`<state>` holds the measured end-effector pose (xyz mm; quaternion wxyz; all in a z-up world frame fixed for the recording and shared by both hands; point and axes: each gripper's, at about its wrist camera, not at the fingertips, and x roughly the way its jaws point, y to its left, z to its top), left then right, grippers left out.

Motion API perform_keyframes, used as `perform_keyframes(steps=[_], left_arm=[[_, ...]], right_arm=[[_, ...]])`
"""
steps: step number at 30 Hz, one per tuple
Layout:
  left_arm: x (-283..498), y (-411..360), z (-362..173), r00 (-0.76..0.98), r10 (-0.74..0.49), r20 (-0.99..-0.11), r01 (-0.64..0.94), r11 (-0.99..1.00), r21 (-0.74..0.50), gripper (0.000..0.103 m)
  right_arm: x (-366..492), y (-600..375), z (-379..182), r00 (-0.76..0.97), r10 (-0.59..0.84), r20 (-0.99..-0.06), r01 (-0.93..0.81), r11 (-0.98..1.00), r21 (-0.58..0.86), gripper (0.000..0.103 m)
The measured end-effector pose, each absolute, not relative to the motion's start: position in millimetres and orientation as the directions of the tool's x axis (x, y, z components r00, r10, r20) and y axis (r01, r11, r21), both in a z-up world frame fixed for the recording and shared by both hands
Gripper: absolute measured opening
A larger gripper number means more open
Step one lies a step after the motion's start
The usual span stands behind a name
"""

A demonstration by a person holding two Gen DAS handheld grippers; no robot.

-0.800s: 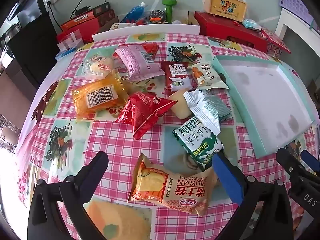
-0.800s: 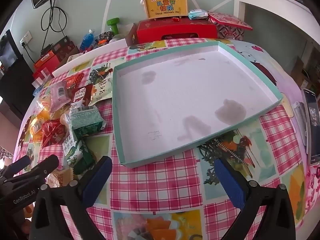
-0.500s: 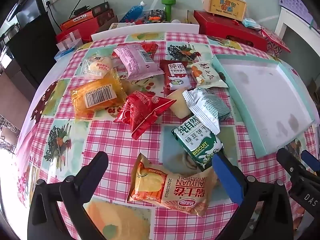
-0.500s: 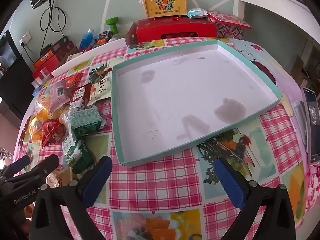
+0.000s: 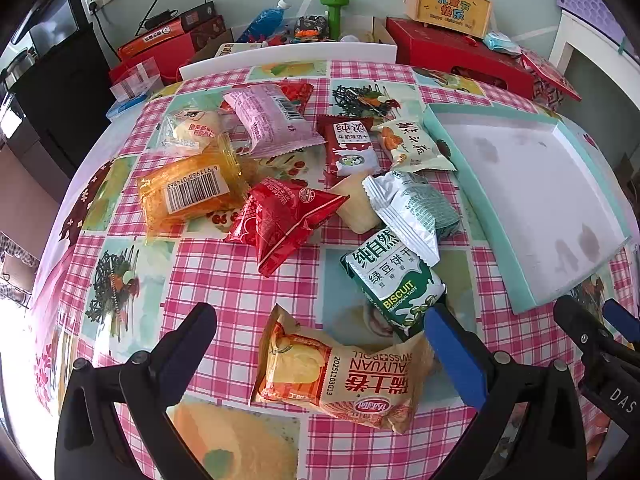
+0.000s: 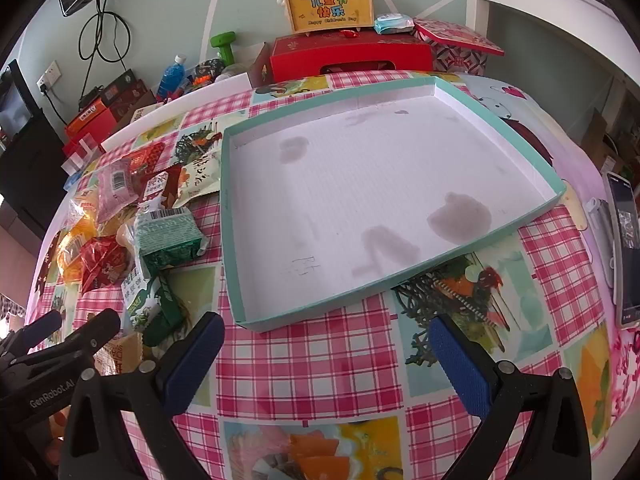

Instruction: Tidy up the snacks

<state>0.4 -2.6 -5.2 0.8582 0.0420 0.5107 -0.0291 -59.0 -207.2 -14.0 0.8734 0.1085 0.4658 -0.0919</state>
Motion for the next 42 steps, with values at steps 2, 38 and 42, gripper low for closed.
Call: perform_keyframes(steps=[2,38,42], left_arm=[[0.3,-3.1,-5.4,0.477,-0.007,-0.879,0.094,0.995,0.043,0.103],[2.5,-2.7,-5.9,0.460,-0.008,-0.888,0.090,0.995,0.037,0.103],[3.3,-1.5,-6.8,0.455,-0.006,-0.890,0.086,0.996,0.037,0.103]], right_arm=[[-58.9,-207.3,-14.2,0.548,-0.059,-0.834,0.261,0.960,0.103,0.103],[-61.8,-207.7,-18.2,0.539,-0.061,-0.840,0.260,0.961,0.097,0.103],[-61.3,-207.5,-18.2,0.535,-0.061,-0.842,0.260,0.961,0.095,0.103]])
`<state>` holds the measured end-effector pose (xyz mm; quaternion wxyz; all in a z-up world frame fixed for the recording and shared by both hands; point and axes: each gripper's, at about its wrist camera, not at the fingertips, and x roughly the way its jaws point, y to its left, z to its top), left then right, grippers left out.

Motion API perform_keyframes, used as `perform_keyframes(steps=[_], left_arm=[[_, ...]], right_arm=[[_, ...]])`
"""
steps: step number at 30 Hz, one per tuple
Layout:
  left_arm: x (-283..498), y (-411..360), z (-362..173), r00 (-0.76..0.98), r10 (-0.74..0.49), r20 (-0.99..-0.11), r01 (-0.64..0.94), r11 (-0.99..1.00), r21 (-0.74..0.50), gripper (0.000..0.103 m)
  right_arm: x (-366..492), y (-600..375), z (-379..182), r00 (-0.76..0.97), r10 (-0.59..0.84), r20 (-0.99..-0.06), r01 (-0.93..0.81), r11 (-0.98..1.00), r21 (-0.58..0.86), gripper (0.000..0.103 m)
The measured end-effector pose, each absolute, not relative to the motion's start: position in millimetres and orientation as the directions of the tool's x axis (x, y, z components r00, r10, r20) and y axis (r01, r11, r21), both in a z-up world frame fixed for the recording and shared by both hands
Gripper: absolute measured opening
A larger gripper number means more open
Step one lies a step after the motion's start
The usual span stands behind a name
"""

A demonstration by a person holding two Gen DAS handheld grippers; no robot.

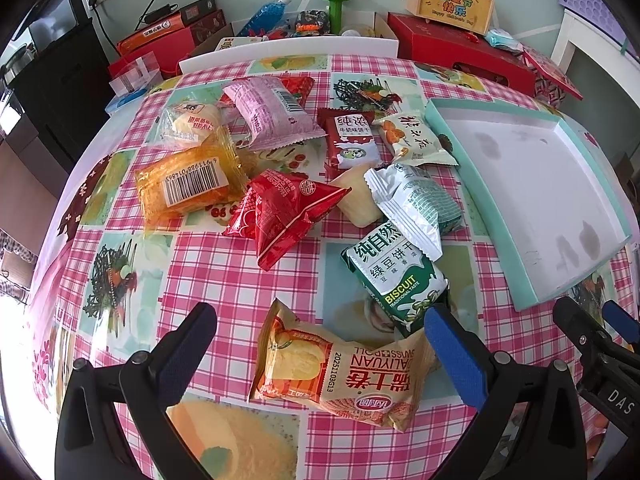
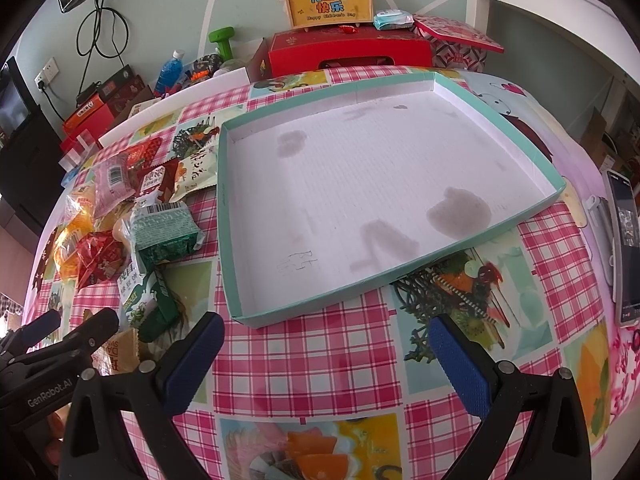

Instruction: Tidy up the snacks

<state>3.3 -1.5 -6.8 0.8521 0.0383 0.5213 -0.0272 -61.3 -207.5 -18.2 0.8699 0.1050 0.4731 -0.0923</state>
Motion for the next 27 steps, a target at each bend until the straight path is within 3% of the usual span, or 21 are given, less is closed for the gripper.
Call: perform_keyframes(steps=[27], left_arm=[[3.6,-0.5,-9.8,0.433,-0.013,-0.901,0.084,0.996,0.026,0.103]], right_arm=[[-60.6,-207.3,-19.3,0.527,-0.063,-0.848,0.262,0.961,0.092,0.103]])
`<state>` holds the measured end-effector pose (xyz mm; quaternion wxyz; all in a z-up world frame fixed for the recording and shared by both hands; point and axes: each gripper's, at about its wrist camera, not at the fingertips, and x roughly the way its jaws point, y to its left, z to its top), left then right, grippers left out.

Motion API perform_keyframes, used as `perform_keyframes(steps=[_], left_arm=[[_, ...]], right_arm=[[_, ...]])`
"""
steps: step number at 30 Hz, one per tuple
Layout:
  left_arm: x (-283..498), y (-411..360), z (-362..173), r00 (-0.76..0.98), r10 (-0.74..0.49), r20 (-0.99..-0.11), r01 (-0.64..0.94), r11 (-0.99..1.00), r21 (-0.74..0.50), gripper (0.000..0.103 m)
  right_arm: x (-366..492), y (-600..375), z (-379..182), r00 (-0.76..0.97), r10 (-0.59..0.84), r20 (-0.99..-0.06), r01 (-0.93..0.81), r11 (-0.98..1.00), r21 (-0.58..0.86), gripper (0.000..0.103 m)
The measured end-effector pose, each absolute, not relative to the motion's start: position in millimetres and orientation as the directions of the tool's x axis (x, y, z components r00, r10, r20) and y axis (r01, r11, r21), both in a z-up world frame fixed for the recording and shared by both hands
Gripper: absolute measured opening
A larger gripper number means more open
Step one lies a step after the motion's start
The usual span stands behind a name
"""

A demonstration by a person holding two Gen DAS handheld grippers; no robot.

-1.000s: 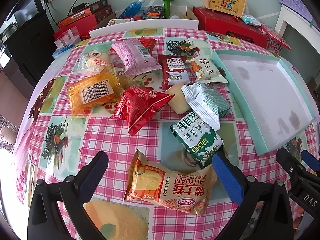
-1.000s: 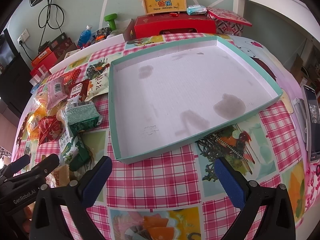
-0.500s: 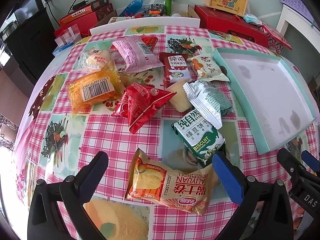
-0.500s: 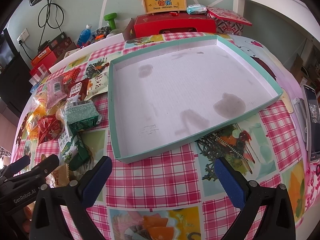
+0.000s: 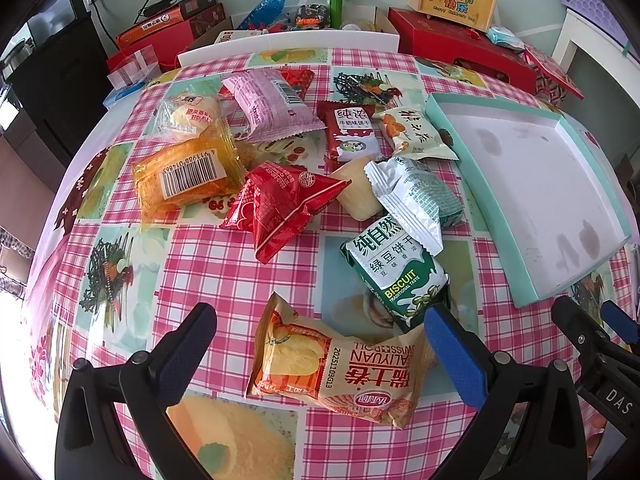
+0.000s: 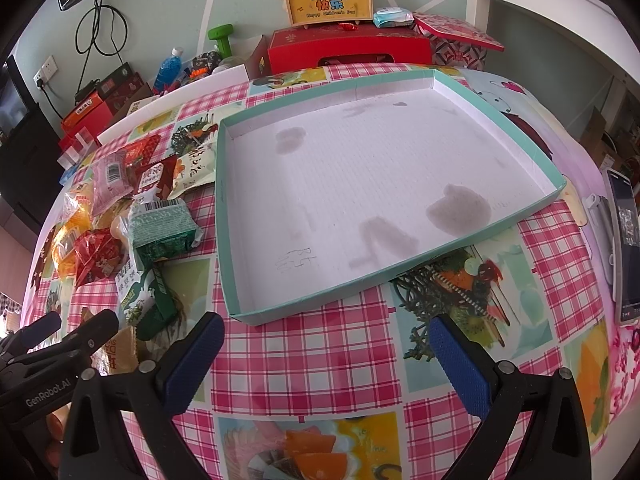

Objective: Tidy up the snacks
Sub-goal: 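Grasp the yellow cake packet with the left tool while the right tool grasps the green biscuit packet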

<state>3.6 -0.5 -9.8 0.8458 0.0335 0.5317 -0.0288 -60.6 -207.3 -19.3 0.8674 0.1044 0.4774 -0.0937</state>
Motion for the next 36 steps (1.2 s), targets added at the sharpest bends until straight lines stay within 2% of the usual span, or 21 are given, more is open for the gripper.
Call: perform_keyframes(steps=[14,15,19,23,36], left_arm=[[-4.2,-7.7,-26.3,0.352,-0.074,-0.933,0.116,0.993,-0.035,0.102],[-5.0,-8.9,-27.2,0.351,-0.070,-0.934,0.118,0.993,-0.030,0.101],[-5.4,-9.5,-26.9,0.360,-0.067,-0.931,0.113,0.993,-0.028,0.081],[-5.9,-7.1,-23.4,0.368,-0.077,-0.927,0.106,0.994,-0.040,0.074],[-7.3,21.4,-5.1,0.401,-0.103,-0.911,0.038,0.995,-0.095,0.073]], right_arm=[[-59.7,-208.9,-18.8,0.523,-0.069,-0.850,0.291,0.951,0.102,0.103],[-59.5,-208.8,-19.1,0.522,-0.068,-0.850,0.291,0.951,0.102,0.103],[-59.0,-207.9,-19.2,0.525,-0.066,-0.848,0.286,0.953,0.103,0.103],[-58.2,-204.8,-18.1,0.534,-0.063,-0.843,0.276,0.956,0.103,0.103],[-52.7,-177.1,-1.5,0.624,0.017,-0.781,0.156,0.977,0.146,0.103]])
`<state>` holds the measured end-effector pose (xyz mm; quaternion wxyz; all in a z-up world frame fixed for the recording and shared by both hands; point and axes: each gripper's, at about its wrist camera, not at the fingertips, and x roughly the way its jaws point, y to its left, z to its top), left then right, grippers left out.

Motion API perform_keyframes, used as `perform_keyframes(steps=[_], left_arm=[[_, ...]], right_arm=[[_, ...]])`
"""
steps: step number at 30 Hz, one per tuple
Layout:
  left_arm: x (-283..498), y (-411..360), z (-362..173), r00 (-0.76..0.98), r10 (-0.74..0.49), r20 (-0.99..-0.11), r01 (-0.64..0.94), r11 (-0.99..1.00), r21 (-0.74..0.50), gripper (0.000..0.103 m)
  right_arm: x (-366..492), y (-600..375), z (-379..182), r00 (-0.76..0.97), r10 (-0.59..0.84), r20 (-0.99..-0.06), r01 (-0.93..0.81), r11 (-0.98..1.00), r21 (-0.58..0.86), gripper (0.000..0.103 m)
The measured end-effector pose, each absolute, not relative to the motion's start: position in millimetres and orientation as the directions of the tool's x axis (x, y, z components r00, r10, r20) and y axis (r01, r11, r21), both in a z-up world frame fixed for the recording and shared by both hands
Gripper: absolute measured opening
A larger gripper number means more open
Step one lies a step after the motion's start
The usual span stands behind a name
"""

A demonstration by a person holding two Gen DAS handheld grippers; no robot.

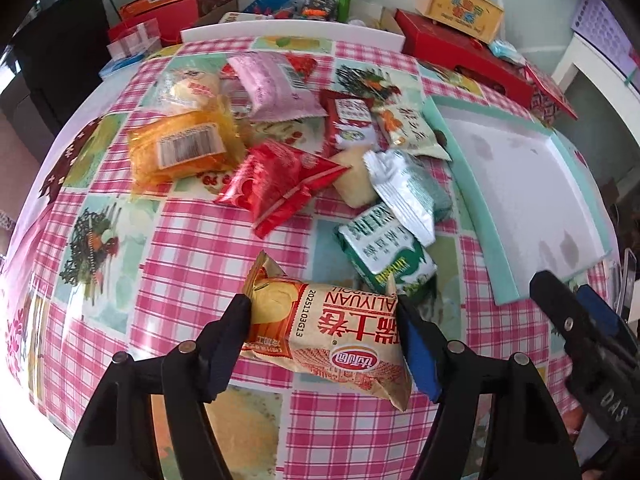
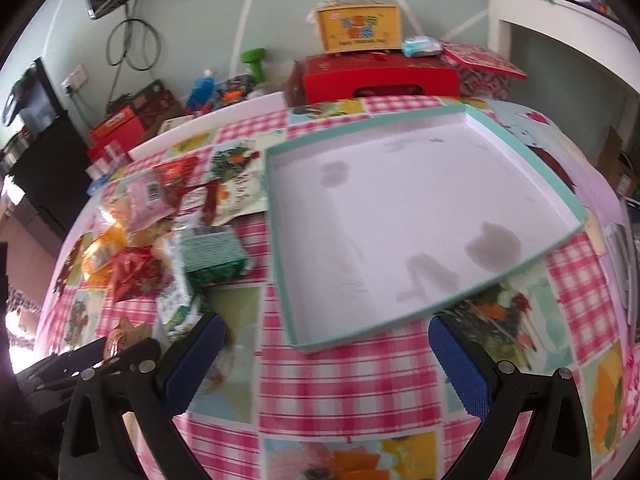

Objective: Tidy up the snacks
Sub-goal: 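Grasp the yellow cake packet with the left tool while the right tool grasps the green biscuit packet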

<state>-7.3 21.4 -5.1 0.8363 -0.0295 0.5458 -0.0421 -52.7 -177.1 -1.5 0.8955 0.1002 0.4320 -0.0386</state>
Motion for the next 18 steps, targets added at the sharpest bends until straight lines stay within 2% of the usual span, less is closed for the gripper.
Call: perform_keyframes(steps=[9,14,18], left_arm=[[-3.6,52.2,0.4,0.432,-0.020,-0.902,-0.080,0.995,-0.061,0.073],[1.1,62.9,0.2,0.429,0.000,-0.903,-0.117,0.992,-0.056,0.073],[7.8,65.1,1.6,0.437,0.011,-0.900,-0.126,0.991,-0.049,0.073]], right_arm=[[-38.1,-129.5,-7.6,0.606,0.064,-0.793,-0.028,0.998,0.059,0.103],[-28.5,-107.9,-19.6,0.578,-0.005,-0.816,-0.076,0.995,-0.060,0.103],[-25.8,-101.7,-20.3,0.577,0.049,-0.815,-0.113,0.993,-0.021,0.103]])
